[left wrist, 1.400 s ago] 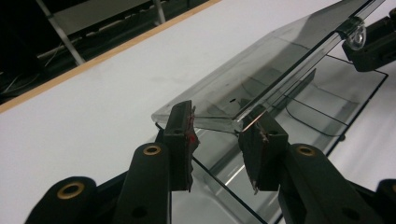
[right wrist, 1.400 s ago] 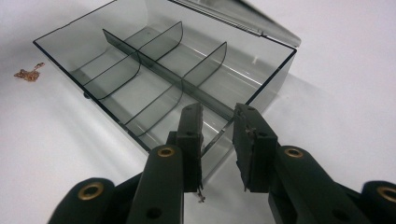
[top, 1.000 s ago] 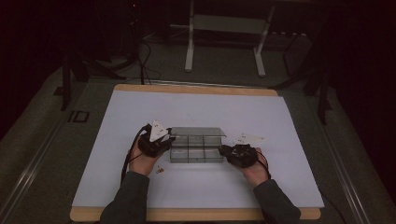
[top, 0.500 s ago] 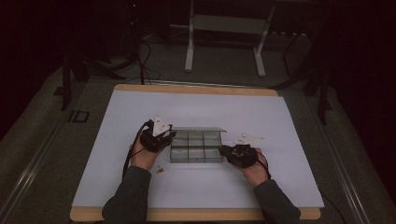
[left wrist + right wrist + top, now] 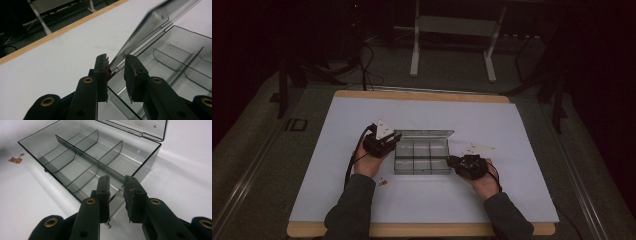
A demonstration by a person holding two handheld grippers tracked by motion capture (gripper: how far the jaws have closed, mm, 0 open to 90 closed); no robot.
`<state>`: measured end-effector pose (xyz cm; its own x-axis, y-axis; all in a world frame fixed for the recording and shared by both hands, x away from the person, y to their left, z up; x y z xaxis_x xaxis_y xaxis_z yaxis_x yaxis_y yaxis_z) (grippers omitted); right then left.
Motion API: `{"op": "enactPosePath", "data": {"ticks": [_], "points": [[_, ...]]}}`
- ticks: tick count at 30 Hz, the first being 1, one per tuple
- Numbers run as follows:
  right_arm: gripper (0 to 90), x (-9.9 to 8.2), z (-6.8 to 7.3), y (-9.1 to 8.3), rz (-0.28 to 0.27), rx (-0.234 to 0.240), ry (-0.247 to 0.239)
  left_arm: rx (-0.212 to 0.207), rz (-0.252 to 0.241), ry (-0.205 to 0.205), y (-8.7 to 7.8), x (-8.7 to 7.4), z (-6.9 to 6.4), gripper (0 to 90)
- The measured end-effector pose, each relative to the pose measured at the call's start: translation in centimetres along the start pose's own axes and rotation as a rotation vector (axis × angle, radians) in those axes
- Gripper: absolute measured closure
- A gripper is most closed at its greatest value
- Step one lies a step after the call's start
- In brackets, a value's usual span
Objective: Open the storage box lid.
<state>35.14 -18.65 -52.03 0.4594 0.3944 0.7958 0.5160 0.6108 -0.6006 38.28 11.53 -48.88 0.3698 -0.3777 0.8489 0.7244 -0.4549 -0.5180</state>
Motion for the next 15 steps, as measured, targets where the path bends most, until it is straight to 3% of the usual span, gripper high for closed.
{"op": "enactPosePath", "data": {"ticks": [15], "points": [[74.8,0.0,0.0,0.0,0.000,0.001,-0.001,-0.001,0.030,-0.024,1.5,-0.5,0.5,72.9]]}}
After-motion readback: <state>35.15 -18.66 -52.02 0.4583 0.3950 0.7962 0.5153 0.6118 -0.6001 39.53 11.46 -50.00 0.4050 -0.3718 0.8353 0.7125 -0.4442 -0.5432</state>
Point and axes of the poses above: each handheld gripper's, and its own axes: y roughly forward along the jaws, x roughly out of its top, z roughly to its left, the point moved 2 cm from there along y, roughly forward along the jaws, and after that the axes turned 1 degree about -y, right-handed, at the moved point
